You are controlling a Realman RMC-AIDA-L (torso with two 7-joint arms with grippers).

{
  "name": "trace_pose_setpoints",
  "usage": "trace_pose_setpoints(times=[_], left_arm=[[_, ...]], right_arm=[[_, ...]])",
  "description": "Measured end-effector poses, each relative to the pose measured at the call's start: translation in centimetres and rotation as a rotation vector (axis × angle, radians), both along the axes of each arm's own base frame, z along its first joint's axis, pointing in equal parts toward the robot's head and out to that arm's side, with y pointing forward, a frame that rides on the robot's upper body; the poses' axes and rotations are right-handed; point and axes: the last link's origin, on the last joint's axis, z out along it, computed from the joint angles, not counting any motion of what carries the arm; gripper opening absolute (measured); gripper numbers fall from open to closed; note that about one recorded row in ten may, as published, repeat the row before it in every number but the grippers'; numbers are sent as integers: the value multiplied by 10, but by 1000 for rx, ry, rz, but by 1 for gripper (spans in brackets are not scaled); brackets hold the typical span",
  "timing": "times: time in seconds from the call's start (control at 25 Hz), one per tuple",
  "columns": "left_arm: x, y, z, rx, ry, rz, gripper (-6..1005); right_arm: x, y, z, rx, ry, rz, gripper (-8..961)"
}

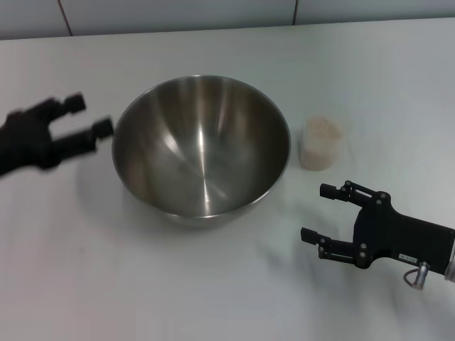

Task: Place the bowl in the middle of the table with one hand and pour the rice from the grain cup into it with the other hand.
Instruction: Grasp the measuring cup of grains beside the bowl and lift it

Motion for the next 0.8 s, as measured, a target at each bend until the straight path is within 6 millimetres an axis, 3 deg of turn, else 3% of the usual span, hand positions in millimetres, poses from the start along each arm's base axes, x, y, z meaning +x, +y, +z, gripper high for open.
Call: trace_pose_setpoints(times=[0.08,0.16,0.28,0.8], left_arm=[[-10,-19,-4,19,-6,-30,871],[-10,-19,-4,19,-6,-30,871],[-30,-65,-15,57,-49,-103,872],[-42,-87,-22,101,-46,-103,872]], right_arm=[[0,0,0,0,-1,-1,817],[1,-1,0,-1,0,-5,817],[1,-1,0,-1,1,-8,817],[2,-2,0,-3,3,-12,816]])
